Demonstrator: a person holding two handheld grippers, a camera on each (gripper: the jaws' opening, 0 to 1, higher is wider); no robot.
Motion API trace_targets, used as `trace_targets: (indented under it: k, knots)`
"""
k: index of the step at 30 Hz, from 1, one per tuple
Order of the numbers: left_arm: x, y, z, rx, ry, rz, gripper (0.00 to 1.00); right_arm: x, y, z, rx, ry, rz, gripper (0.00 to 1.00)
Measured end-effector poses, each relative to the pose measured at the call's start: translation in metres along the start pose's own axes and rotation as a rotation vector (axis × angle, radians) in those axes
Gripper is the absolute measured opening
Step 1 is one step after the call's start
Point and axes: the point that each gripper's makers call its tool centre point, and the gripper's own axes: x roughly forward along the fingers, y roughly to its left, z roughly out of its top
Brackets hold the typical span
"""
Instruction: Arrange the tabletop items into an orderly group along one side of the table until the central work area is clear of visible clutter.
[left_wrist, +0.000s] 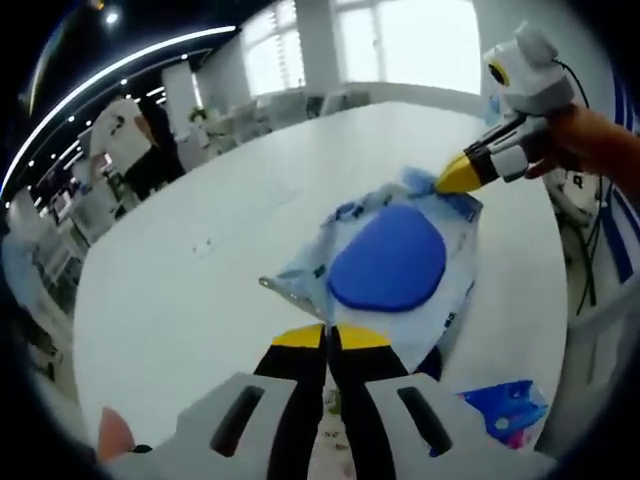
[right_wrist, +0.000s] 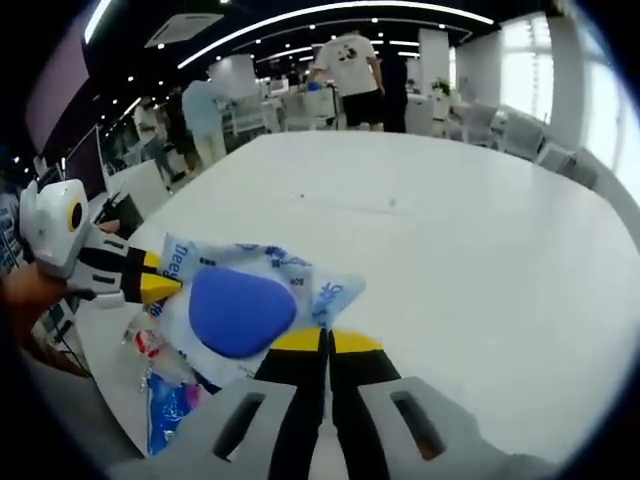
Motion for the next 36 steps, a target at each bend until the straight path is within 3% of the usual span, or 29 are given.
trace_targets:
  k: [21, 30, 36]
  knots:
    - [0.050, 0.023, 0.027, 0.030, 0.012, -0.010, 0.00, 0.033, -0.041, 0.025, 0.004, -0.027, -0.034, 0.01]
    - [0.072, 0.031, 0.026, 0.060, 0.030, -0.011, 0.01, 0.051, -0.050, 0.025, -0.012, -0.022, -0.045, 0.01]
    - [0.088, 0.032, 0.017, 0.076, 0.058, -0.022, 0.01, 0.066, -0.057, 0.016, -0.007, -0.005, -0.048, 0.01]
